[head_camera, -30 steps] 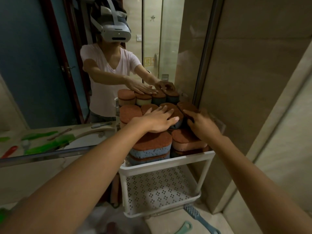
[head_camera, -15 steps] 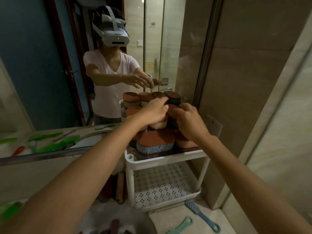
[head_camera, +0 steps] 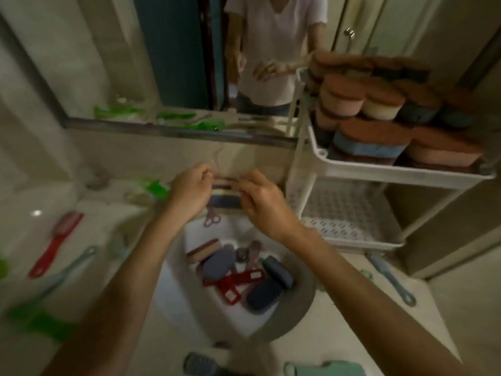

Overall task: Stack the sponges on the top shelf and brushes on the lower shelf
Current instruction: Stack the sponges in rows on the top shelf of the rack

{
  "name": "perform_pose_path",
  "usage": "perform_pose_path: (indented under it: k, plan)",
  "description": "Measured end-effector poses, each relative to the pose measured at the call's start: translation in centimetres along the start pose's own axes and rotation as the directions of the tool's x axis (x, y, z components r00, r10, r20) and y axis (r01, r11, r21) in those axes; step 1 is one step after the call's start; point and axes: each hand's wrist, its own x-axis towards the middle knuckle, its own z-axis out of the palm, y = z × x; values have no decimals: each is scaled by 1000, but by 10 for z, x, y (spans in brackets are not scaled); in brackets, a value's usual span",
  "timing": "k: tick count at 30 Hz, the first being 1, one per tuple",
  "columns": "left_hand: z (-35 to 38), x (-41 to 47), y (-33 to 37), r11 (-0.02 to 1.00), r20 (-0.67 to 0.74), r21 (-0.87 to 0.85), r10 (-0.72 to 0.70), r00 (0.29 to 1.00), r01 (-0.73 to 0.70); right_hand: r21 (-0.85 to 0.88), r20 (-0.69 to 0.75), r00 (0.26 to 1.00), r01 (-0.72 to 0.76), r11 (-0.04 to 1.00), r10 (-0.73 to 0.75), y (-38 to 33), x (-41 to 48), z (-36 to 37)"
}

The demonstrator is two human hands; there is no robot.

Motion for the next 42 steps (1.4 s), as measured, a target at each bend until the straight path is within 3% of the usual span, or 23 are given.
perform_pose_path:
  k: [3, 6, 7, 9, 11, 15, 19, 24, 28, 31, 33, 34, 35, 39, 40, 42]
  plan:
    - [24, -36, -78, 970, 128, 56, -243, 962, 238, 66, 232, 967, -126, 990, 107, 2, -21, 73]
    - [48, -73, -138, 932, 263, 109, -363, 894, 346, 94, 440, 882, -234, 968, 171, 9, -49, 133]
    - [54, -82, -152, 921, 308, 127, -389, 868, 368, 54, 504, 827, -319, 946, 250, 12, -59, 151]
    - [62, -93, -171, 902, 374, 182, -431, 821, 391, -30, 674, 641, -473, 881, 367, 25, -76, 182]
    - [67, -94, -180, 894, 406, 225, -448, 797, 388, -81, 724, 555, -522, 849, 410, 32, -83, 197]
    - [79, -70, -175, 901, 434, 211, -435, 789, 380, -132, 569, 621, -578, 805, 539, 50, -58, 199]
    - [101, -26, -147, 967, 489, 102, -253, 835, 233, -201, 264, 720, -610, 766, 642, 87, -15, 181]
    - [136, 29, -106, 984, 524, 33, -166, 835, 175, -232, -5, 660, -731, 641, 751, 123, 21, 160]
    - [153, 72, -84, 934, 578, -151, -182, 795, 324, -140, 27, 659, -742, 655, 752, 150, 28, 160]
    - [159, 90, -72, 836, 613, -266, -238, 753, 481, -70, -43, 575, -818, 571, 817, 159, 27, 153]
    - [167, 98, -69, 774, 649, -308, -254, 717, 554, -14, -65, 581, -813, 582, 811, 163, 27, 151]
    - [172, 102, -69, 755, 660, -325, -250, 708, 569, -54, -1, 612, -790, 611, 791, 161, 26, 150]
    - [175, 104, -69, 754, 667, -323, -247, 703, 571, -51, 85, 592, -800, 597, 801, 157, 25, 151]
    - [186, 113, -65, 762, 663, -327, -237, 710, 560, -185, -118, 649, -758, 625, 752, 155, 26, 153]
    - [187, 115, -64, 778, 637, -329, -235, 734, 535, -261, -87, 659, -739, 622, 747, 155, 28, 152]
    - [191, 119, -66, 831, 559, -330, -209, 802, 447, -273, 41, 580, -777, 568, 813, 159, 29, 149]
